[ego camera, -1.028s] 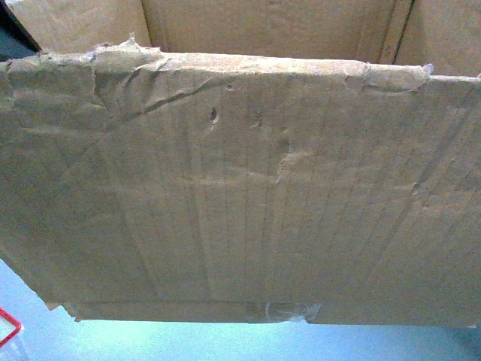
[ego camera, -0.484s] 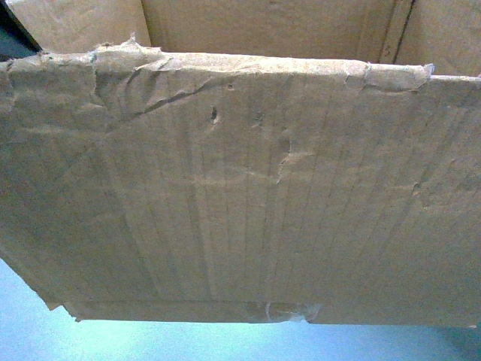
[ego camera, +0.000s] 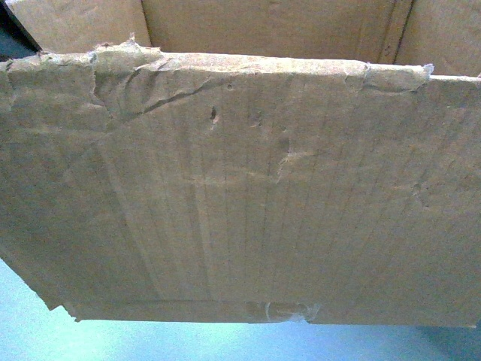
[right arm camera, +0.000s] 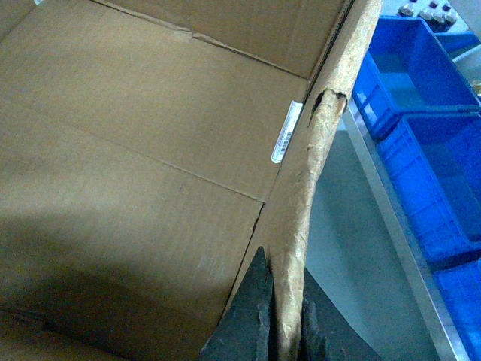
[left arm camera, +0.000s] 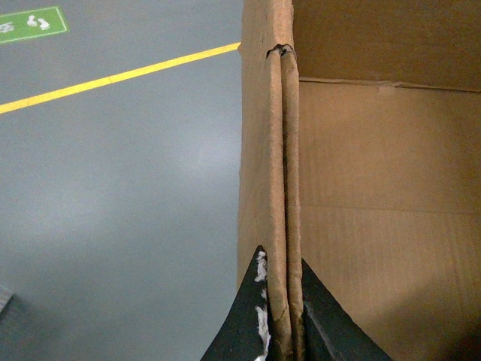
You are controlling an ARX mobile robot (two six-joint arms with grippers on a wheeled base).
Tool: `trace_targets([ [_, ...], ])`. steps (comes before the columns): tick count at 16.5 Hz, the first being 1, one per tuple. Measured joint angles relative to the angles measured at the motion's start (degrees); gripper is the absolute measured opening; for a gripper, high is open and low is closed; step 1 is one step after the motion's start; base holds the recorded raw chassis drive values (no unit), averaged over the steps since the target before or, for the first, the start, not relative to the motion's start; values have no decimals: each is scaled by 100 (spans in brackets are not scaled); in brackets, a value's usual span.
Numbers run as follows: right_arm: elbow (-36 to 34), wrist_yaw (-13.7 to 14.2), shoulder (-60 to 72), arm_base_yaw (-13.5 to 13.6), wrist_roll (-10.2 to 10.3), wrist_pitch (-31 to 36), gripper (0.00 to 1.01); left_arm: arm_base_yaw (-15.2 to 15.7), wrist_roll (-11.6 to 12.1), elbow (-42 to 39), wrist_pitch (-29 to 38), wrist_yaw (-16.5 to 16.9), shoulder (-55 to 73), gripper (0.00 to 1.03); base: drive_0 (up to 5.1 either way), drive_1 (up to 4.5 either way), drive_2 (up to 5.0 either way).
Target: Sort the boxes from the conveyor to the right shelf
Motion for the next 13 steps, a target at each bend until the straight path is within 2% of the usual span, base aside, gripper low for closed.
trace_targets([
  [13, 0, 0, 0, 0, 0, 0, 2, 0, -2, 0, 0, 0, 4, 2, -147, -147, -147],
])
